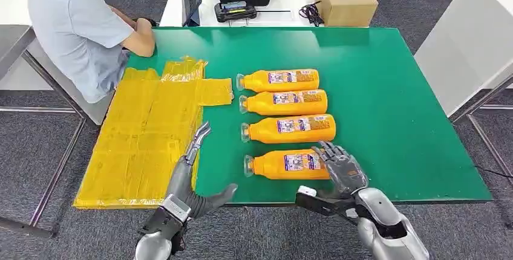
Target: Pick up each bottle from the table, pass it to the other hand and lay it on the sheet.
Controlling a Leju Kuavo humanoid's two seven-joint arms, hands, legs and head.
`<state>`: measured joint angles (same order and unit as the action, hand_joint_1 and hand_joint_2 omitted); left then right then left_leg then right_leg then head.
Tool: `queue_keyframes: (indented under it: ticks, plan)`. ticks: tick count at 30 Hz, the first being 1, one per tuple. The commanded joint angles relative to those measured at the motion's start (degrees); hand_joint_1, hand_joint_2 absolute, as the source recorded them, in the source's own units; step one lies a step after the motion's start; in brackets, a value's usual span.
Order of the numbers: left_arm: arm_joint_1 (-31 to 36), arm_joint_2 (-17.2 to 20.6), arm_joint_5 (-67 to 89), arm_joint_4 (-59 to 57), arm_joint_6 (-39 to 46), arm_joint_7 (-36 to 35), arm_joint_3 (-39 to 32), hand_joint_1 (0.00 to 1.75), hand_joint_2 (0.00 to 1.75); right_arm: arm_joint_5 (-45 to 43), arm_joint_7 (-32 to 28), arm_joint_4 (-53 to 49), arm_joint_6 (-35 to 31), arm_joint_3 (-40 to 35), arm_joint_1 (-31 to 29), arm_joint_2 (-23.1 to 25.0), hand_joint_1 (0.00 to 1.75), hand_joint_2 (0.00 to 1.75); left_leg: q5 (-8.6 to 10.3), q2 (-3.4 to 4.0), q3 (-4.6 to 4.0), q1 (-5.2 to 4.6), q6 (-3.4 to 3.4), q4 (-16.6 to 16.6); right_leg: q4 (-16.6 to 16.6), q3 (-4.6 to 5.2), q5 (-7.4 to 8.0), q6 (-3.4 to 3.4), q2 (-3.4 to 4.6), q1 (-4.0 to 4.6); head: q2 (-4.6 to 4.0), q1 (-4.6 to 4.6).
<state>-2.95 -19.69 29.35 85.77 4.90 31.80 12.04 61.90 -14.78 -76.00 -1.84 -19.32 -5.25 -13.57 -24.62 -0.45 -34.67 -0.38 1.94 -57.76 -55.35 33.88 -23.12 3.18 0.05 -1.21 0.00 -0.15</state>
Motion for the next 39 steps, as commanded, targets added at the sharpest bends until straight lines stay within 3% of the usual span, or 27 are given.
queue_keyframes:
  ticks: [1, 12, 19, 33, 34, 35, 39]
  plan:
    - [1.5, -0.1, -0.1, -2.9, 0.1, -0.3, 1.6, 0.0, 1.75, -2.9, 0.7, 5.2, 1.4, -4.9, -4.9, -0.3, 0.0, 1.75, -0.13, 0.1, 0.27, 0.08, -0.14, 0.0, 0.0, -0.26, -0.09, -0.17, 0.06, 0.1, 0.0, 0.0]
    - [2.2, -0.2, 0.0, -3.8, 0.0, -0.3, 2.0, 0.0, 1.75, -4.3, 0.6, 10.2, 1.4, -4.6, -7.7, 0.4, 0.0, 1.75, -0.03, 0.03, 0.13, 0.03, -0.07, 0.0, 0.0, -0.13, -0.02, -0.08, 0.01, 0.03, 0.0, 0.0]
    - [3.1, 0.0, 0.0, -4.7, -0.3, -0.3, 2.8, 0.0, 1.75, -4.4, 1.1, 20.5, -1.2, -3.3, -12.3, 4.1, 0.0, 1.75, 0.0, 0.05, 0.08, 0.02, -0.04, 0.0, 0.0, -0.07, 0.02, -0.05, 0.04, 0.02, 0.0, 0.02]
    - [1.6, 0.6, 0.0, -4.1, 0.0, -0.2, 3.3, 0.0, 1.75, -4.1, 0.6, 17.3, 0.6, -5.3, -8.4, 0.9, 0.0, 1.75, -0.05, -0.07, 0.31, 0.08, -0.11, 0.0, 0.1, -0.34, -0.07, -0.14, -0.1, 0.09, 0.0, 0.02]
    - [1.7, 0.6, 0.0, -4.3, 0.0, -0.2, 3.4, 0.0, 1.75, -4.6, 0.3, 17.3, 0.9, -5.3, -8.1, 0.3, 1.57, 1.75, -0.02, -0.09, 0.23, 0.06, -0.08, 0.0, 0.1, -0.25, -0.05, -0.09, -0.11, 0.06, 0.0, 0.02]
    - [1.8, 0.6, 0.0, -4.4, 0.1, -0.2, 3.4, 0.0, 1.75, -5.1, -0.1, 17.1, 1.3, -5.4, -7.9, -0.3, 1.75, 1.75, -0.06, -0.12, 0.35, 0.09, -0.12, 0.0, 0.1, -0.38, -0.1, -0.15, -0.16, 0.11, 0.0, 0.0]
    - [2.2, 0.6, 0.0, -4.9, 0.0, -0.2, 3.6, 0.0, 1.75, -6.6, -1.1, 16.2, 2.1, -5.9, -7.2, -1.6, 1.75, 1.75, -0.03, -0.18, 0.37, 0.07, -0.09, 0.1, 0.1, -0.41, -0.08, -0.12, -0.21, 0.08, 0.0, 0.02]
